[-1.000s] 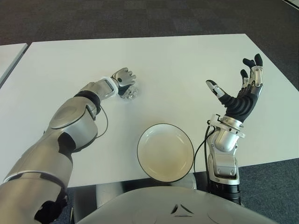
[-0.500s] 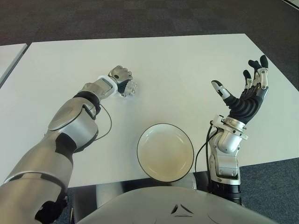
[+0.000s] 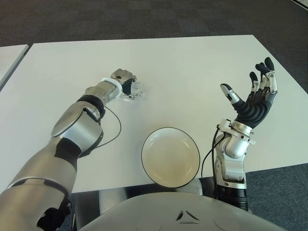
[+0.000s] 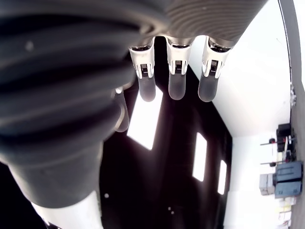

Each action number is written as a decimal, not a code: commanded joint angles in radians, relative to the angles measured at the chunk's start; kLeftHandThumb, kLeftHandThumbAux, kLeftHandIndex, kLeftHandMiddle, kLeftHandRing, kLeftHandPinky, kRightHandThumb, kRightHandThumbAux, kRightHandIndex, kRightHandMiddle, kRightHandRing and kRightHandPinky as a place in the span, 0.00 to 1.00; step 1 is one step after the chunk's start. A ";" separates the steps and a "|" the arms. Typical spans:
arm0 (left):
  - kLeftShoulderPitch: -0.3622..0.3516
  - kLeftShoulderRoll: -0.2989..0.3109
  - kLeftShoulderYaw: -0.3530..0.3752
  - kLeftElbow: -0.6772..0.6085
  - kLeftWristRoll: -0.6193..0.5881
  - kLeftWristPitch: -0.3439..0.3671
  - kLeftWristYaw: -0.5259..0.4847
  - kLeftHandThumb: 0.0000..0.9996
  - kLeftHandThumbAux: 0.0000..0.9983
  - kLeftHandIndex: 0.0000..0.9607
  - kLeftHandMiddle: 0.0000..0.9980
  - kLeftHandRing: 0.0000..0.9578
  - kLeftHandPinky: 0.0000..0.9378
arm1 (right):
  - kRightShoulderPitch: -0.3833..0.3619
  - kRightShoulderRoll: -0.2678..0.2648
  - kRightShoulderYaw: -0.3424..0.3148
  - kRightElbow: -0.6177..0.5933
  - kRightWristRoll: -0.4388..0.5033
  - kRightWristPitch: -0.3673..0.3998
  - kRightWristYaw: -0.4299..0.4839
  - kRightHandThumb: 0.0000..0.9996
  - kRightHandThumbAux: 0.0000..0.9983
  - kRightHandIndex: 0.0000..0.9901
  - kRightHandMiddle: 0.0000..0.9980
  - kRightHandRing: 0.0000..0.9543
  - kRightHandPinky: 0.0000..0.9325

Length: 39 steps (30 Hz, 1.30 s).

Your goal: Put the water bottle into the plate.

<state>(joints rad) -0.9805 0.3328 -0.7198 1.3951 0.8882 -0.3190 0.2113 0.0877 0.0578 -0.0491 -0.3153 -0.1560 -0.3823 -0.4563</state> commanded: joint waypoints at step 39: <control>-0.041 0.143 0.316 -0.334 -0.301 -0.348 -0.181 0.85 0.67 0.41 0.54 0.92 0.90 | -0.095 0.041 -0.006 0.141 -0.110 0.037 -0.065 0.44 0.98 0.33 0.19 0.19 0.25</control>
<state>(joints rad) -1.0382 0.4481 -0.4331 1.1264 0.6314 -0.6340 0.0703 0.0102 0.0604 -0.0572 -0.1922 -0.2533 -0.3666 -0.5135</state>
